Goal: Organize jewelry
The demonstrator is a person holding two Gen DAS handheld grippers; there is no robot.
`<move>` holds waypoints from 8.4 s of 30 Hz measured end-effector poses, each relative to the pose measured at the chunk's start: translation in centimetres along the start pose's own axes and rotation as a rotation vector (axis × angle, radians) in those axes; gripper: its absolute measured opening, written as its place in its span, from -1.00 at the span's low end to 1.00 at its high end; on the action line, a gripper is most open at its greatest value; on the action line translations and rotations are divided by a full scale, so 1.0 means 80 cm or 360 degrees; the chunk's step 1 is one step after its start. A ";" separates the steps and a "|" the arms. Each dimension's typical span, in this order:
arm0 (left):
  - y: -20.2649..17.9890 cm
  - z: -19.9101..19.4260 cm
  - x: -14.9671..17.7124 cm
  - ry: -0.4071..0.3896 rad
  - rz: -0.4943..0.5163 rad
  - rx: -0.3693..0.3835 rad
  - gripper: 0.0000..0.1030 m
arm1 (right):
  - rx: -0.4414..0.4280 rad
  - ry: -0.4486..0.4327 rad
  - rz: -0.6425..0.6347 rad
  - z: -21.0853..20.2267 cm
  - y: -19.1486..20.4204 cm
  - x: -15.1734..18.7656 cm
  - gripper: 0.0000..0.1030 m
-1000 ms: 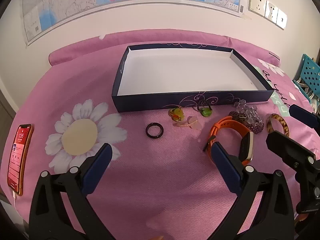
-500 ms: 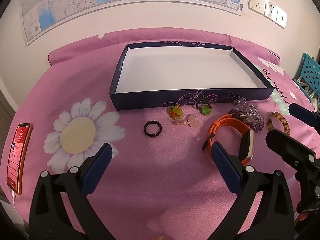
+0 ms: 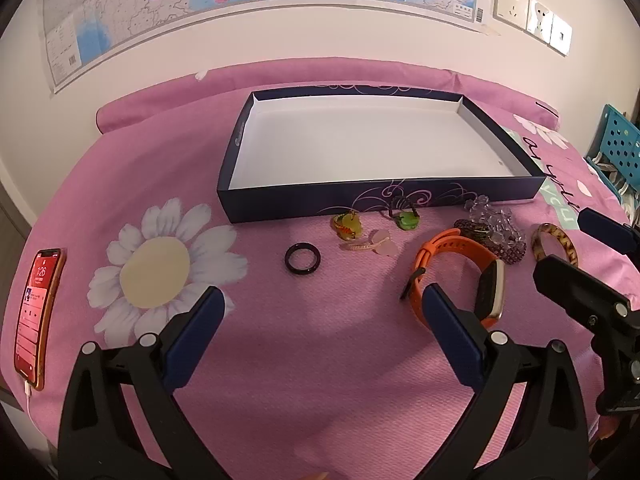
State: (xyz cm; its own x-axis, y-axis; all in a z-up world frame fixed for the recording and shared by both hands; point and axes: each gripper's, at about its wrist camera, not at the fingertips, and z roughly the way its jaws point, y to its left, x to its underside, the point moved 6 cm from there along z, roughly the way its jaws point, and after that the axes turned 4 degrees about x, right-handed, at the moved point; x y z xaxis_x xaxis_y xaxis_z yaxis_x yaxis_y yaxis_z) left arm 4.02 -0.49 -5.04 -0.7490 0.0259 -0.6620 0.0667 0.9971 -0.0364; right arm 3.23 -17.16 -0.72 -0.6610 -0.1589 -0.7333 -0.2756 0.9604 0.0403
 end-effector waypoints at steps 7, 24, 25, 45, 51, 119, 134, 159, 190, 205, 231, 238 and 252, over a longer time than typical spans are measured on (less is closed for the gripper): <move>-0.004 0.000 0.001 0.0000 0.0005 -0.0001 0.89 | 0.0013 0.0002 0.0013 -0.002 -0.006 0.003 0.87; -0.014 0.000 0.004 0.0012 0.0036 0.0035 0.89 | 0.0053 0.0013 0.0085 -0.007 -0.030 0.011 0.87; -0.015 0.001 0.004 0.0013 0.0035 0.0036 0.89 | 0.0053 0.0011 0.0091 -0.008 -0.032 0.011 0.87; -0.023 0.001 0.005 0.0023 0.0053 0.0051 0.89 | 0.0059 0.0030 0.0121 -0.007 -0.038 0.016 0.87; -0.025 0.002 0.004 0.0026 0.0065 0.0050 0.89 | 0.0067 0.0036 0.0120 -0.007 -0.039 0.018 0.87; -0.019 0.012 0.011 0.0187 0.0198 0.0347 -0.14 | -0.0109 0.0317 0.0158 0.032 -0.084 0.038 -0.49; -0.028 0.020 0.000 0.0170 0.0236 0.0301 -0.80 | -0.0087 0.0298 0.0028 0.028 -0.077 0.031 -0.89; 0.005 0.012 -0.135 -0.0072 0.0109 0.0424 -0.79 | -0.0187 0.0106 0.0038 0.078 -0.066 -0.127 -0.89; 0.021 0.168 -0.200 0.0142 0.0076 0.0238 -0.60 | -0.0041 0.0316 0.0262 0.231 -0.077 -0.163 -0.79; 0.060 0.115 -0.192 -0.0029 0.0092 0.0175 -0.31 | -0.0178 0.0276 0.0378 0.225 -0.063 -0.165 -0.43; 0.017 0.005 -0.035 -0.0050 0.0259 0.0396 0.07 | -0.0276 0.0303 -0.0004 0.044 -0.030 0.009 0.01; 0.017 0.010 -0.015 0.0002 0.0205 0.0396 0.10 | -0.0221 0.0295 -0.0057 0.053 -0.013 0.016 -0.14; 0.006 0.014 -0.007 0.0030 0.0200 0.0418 0.11 | -0.0249 0.0277 0.0052 0.080 -0.034 -0.018 -0.41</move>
State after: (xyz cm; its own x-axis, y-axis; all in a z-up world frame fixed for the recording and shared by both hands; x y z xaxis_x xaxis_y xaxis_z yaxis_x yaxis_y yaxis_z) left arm 5.21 -0.11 -5.52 -0.7361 0.1519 -0.6596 0.3265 0.9333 -0.1494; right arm 9.42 -18.06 -4.10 -0.7780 -0.1780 -0.6025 -0.3478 0.9207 0.1771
